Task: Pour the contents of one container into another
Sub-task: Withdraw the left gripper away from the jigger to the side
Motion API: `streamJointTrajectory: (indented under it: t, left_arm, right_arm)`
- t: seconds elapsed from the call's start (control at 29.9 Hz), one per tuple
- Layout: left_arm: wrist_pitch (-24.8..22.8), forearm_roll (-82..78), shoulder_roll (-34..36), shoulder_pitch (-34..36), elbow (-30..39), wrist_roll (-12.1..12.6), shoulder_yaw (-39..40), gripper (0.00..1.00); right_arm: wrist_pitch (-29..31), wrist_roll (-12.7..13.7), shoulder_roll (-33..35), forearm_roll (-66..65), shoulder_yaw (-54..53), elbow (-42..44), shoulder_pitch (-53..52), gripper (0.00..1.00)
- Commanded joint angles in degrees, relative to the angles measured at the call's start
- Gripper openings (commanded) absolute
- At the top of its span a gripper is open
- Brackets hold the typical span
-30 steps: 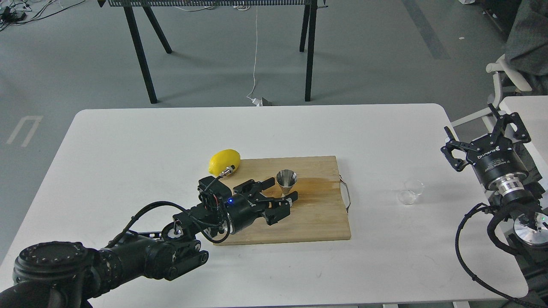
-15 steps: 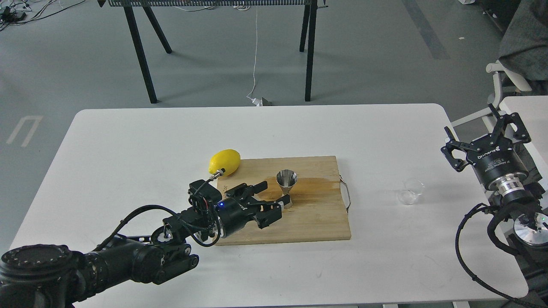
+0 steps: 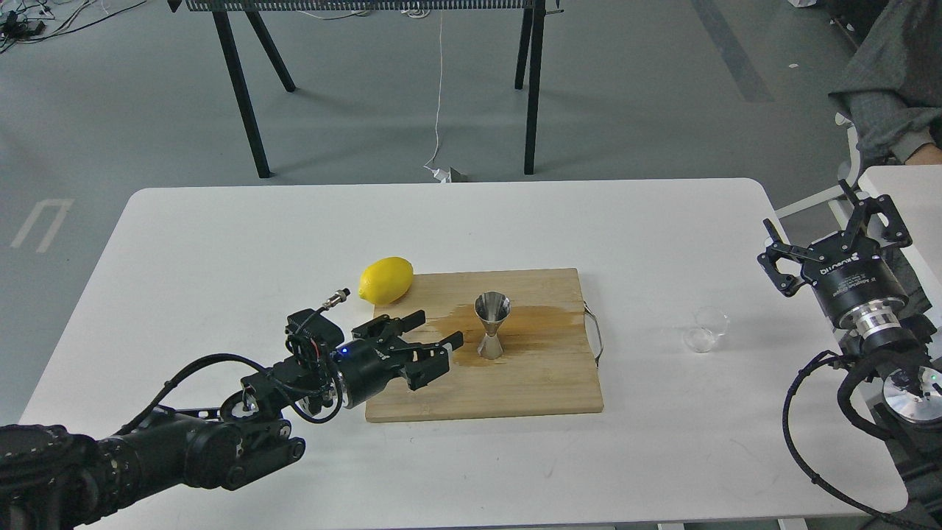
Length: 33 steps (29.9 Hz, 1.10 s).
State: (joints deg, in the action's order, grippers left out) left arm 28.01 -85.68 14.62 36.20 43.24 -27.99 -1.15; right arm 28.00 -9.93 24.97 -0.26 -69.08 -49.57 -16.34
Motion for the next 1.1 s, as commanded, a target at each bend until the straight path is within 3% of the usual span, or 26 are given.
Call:
streamJointTrajectory:
  t: [0.0,0.2,0.4,0.5,0.6,0.84,0.87,1.07]
  left_arm:
    - [-0.01,-0.01,4.0,-1.92,3.5,-0.01,5.36,0.9]
    - [-0.01,1.13,12.27,-4.29,12.91,-0.01,11.78,0.9]
    - [-7.25,6.31,16.23,-5.26,17.57,-0.01,17.58,0.9]
    - [-13.83,8.68,17.37,-5.26,18.72,-0.01,21.53,0.9]
    - [-23.84,10.27,18.07,-5.26,18.81,-0.01,27.15,0.92]
    - [-53.8,13.78,18.69,-5.17,18.19,-0.01,44.46,0.93]
    - [-56.01,14.57,18.69,-5.17,17.93,-0.01,46.22,0.93]
    - [-56.01,25.98,20.36,-5.17,13.28,-0.01,50.55,0.93]
  right_arm:
    - [0.0,0.0,-0.01,0.0,-0.09,0.0,-0.01,0.99]
    - [0.0,0.0,-0.01,0.09,-0.09,-0.09,-0.01,0.99]
    - [0.0,0.09,-0.19,0.44,-0.09,-0.53,-0.09,0.99]
    - [0.0,0.09,-0.28,0.7,-0.09,-0.8,-0.01,0.99]
    - [0.0,0.18,-0.54,0.97,-0.18,-0.8,-0.01,0.99]
    - [0.0,0.35,-1.16,0.97,0.17,-1.15,0.17,0.99]
    - [0.0,0.27,-1.16,0.97,0.17,-1.23,0.26,0.99]
    - [0.0,0.44,-1.42,1.05,0.0,-1.24,0.34,0.99]
